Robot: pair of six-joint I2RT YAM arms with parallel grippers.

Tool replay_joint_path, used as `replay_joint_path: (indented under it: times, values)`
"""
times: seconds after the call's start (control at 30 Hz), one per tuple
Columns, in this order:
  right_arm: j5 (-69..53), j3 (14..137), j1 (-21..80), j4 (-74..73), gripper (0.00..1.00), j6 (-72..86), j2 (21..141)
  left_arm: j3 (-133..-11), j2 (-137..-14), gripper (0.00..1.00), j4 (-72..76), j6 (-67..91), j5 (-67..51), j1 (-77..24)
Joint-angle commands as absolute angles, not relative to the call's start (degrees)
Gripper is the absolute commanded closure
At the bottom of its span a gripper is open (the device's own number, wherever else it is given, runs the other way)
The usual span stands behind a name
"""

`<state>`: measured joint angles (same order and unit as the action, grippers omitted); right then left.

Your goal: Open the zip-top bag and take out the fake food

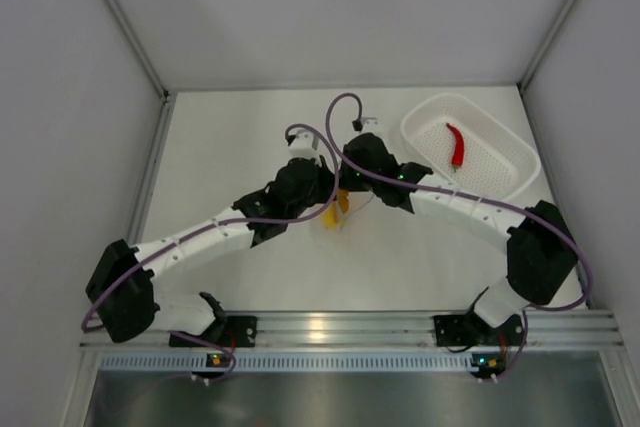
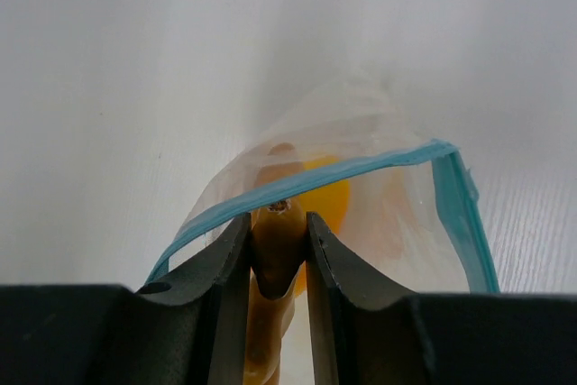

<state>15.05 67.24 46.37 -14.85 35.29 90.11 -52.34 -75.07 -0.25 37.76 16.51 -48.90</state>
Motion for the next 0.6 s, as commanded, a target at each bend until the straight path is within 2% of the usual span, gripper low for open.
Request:
replay_joint_path:
  times: [0.0, 0.57]
  values:
    - [13.98, 68.21, 46.14, -14.33, 1.0, 34.72, 84.82, -55.81, -76.02, 1.0, -4.21, 37.18, 19.77, -49.57]
    - [9.23, 61.35, 41.93, -16.79, 1.0, 31.99, 70.94, -56.25, -78.57, 1.0, -7.73, 41.83, 30.23, -49.57]
